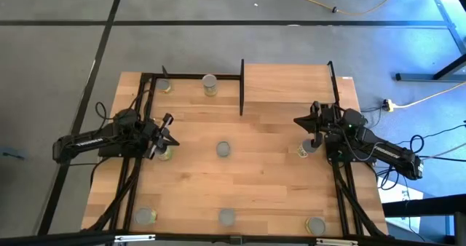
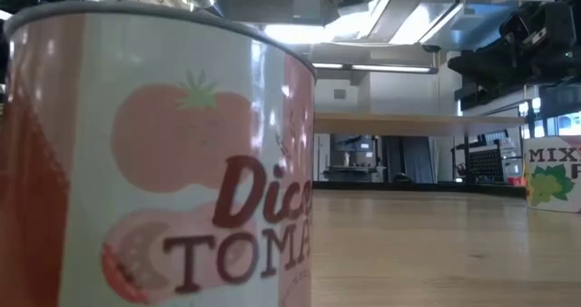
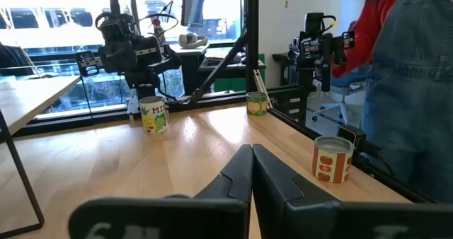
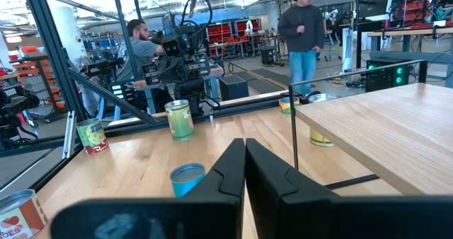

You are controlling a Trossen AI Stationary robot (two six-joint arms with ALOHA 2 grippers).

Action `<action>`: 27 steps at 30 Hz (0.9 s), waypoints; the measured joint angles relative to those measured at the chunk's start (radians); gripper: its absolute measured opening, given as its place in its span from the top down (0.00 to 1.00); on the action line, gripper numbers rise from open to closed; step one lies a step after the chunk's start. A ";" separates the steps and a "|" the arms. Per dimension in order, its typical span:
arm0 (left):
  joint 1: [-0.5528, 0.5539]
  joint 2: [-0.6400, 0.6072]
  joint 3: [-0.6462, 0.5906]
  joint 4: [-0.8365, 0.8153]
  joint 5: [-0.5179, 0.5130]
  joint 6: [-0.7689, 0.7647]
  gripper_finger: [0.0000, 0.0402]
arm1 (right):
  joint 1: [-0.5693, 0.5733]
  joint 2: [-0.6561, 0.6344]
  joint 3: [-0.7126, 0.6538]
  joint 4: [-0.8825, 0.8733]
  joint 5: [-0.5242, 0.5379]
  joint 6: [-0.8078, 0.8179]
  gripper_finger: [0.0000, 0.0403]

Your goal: Pick and place cans onto a shelf

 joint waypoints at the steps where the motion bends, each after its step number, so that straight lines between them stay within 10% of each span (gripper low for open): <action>1: 0.000 0.000 0.000 0.000 0.000 0.000 1.00 | 0.000 0.000 0.000 0.000 0.000 0.000 0.96; 18: 0.000 0.000 0.000 0.002 -0.006 0.018 1.00 | 0.000 0.000 0.000 0.003 0.000 -0.001 0.96; 27: 0.000 0.008 0.050 0.046 -0.477 0.083 1.00 | 0.000 0.001 0.011 0.000 -0.032 0.004 0.96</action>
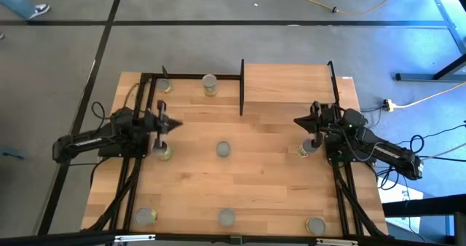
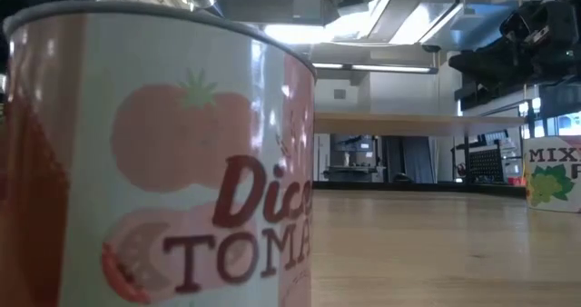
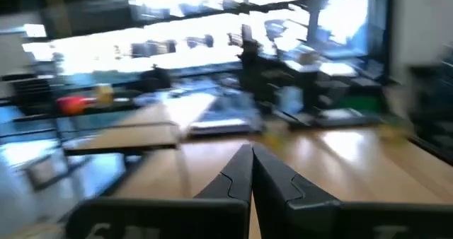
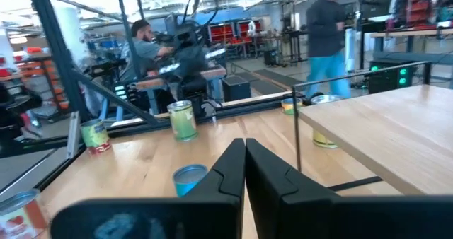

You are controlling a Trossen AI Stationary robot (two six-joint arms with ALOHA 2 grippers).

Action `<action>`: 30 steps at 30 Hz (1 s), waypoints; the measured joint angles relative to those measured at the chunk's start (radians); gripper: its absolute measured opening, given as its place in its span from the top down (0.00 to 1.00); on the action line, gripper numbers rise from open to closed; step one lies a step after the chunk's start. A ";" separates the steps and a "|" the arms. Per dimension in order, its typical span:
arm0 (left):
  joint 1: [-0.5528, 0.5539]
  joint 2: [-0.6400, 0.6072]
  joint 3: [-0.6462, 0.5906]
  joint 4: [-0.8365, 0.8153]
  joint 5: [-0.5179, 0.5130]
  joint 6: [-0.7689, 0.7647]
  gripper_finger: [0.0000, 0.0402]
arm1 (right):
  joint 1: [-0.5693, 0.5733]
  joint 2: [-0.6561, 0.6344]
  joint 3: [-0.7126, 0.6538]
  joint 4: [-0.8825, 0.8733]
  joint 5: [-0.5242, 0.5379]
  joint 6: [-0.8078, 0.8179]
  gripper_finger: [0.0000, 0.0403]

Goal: Pick and place cans onto a shelf
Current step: Move the green can to the middle of the table

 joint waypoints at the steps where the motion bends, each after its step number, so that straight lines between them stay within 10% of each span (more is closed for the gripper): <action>1: 0.000 0.004 0.015 0.000 -0.033 -0.003 1.00 | 0.000 0.000 0.011 0.000 -0.013 -0.001 0.96; 21: 0.000 0.662 0.823 -0.826 -0.277 -0.117 1.00 | 0.000 0.175 0.572 -0.611 0.068 -0.046 0.96; 30: 0.000 0.869 1.047 -1.207 -0.156 -0.239 1.00 | 0.000 0.378 0.713 -0.765 0.068 -0.058 0.96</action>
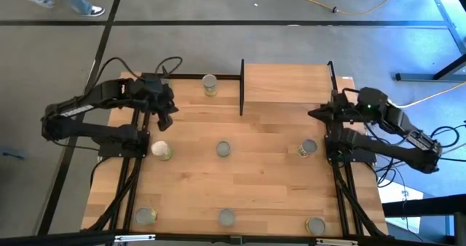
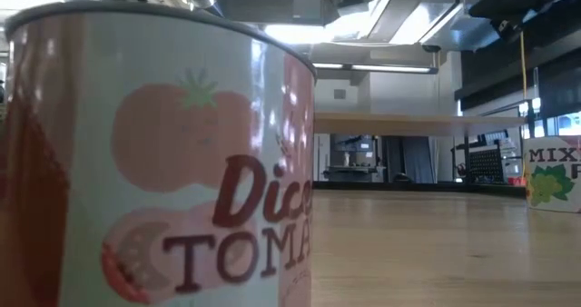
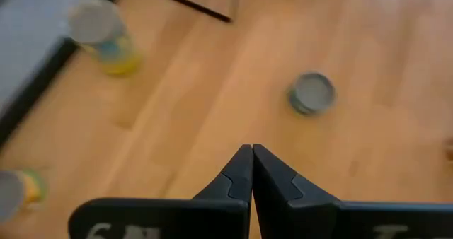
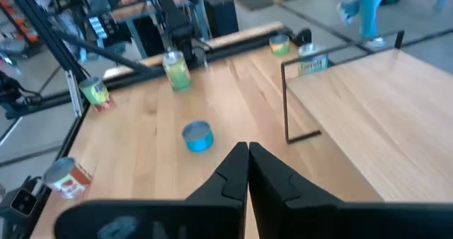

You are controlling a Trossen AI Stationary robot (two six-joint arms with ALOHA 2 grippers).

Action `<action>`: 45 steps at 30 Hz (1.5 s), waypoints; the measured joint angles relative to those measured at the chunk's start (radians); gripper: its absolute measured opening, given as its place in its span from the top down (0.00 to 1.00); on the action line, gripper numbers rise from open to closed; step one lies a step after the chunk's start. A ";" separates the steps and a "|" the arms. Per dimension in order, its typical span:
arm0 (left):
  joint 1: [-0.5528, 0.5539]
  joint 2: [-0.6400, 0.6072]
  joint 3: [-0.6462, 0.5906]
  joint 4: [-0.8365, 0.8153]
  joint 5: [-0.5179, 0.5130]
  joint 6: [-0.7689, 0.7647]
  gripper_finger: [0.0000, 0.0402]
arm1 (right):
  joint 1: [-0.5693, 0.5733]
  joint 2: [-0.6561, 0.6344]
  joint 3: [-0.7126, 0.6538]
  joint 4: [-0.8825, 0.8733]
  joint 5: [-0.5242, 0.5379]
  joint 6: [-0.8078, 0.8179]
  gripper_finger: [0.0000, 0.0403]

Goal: Pick and place cans onto a shelf
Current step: Move the green can to the middle of the table

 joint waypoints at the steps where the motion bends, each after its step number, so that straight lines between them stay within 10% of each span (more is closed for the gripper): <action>1: -0.001 0.004 0.000 0.012 0.027 -0.003 1.00 | 0.000 0.014 0.008 0.000 0.000 -0.001 0.96; 14: 0.000 0.004 0.002 0.106 0.062 -0.218 1.00 | 0.000 0.039 0.027 -0.002 0.000 -0.023 0.96; 33: 0.000 0.012 0.002 -0.295 0.192 -0.392 0.89 | 0.000 0.038 0.027 -0.002 -0.001 -0.025 0.96; 45: -0.034 0.011 -0.005 -0.361 0.139 0.082 0.84 | 0.000 0.038 0.027 -0.002 -0.003 -0.048 0.96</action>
